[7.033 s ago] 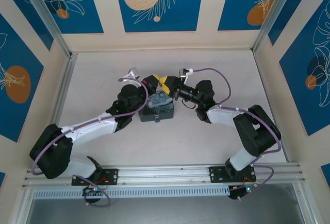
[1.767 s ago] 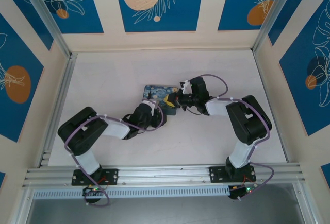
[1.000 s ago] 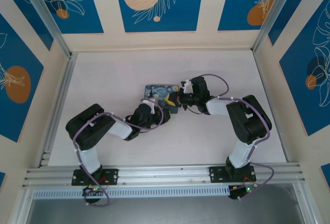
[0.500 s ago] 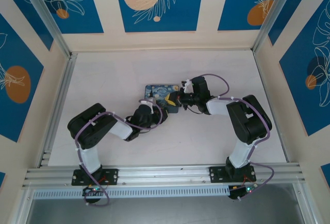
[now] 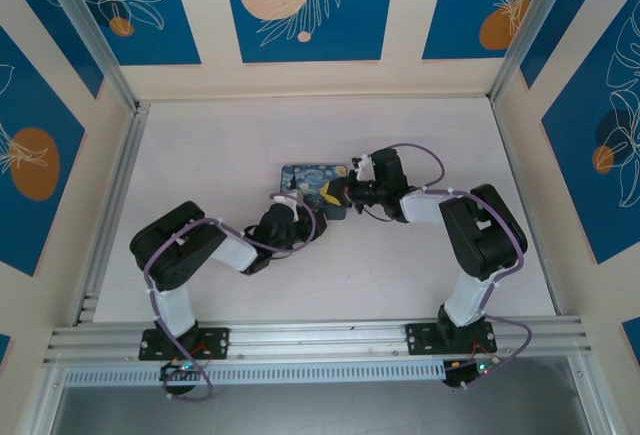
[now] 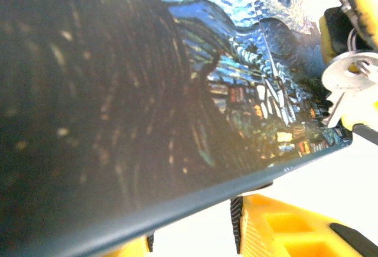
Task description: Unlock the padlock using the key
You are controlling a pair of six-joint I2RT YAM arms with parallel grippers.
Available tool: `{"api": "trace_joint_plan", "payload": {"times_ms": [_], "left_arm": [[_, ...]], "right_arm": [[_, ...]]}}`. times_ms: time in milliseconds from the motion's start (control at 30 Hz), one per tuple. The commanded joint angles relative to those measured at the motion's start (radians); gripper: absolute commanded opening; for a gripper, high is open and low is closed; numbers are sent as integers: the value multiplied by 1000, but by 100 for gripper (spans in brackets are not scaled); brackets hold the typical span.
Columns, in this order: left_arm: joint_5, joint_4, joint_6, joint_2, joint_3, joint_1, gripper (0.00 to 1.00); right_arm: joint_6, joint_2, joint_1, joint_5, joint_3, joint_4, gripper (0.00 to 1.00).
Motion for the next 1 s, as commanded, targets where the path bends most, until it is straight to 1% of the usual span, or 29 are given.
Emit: {"api": "trace_joint_plan", "payload": {"times_ms": [0, 233, 367, 433, 700, 833, 967], "left_arm": [[-12, 82, -38, -13, -17, -21, 37], [-17, 80, -47, -22, -5, -37, 37], [-20, 99, -66, 7, -7, -40, 43], [-20, 111, -76, 21, -7, -43, 45], [-32, 131, -92, 39, 5, -70, 44], [-79, 110, -109, 43, 10, -83, 44], [-136, 120, -149, 61, -1, -86, 42]], "right_arm": [[-2, 17, -5, -14, -3, -1, 0], [-6, 20, -7, -14, -6, 0, 0], [-4, 23, -7, -15, -8, 2, 0], [-4, 23, -7, -16, -9, 4, 0], [-5, 27, -8, -17, -11, 4, 0], [-4, 29, -8, -18, -11, 8, 0], [-4, 29, -8, -19, -14, 9, 0]]}}
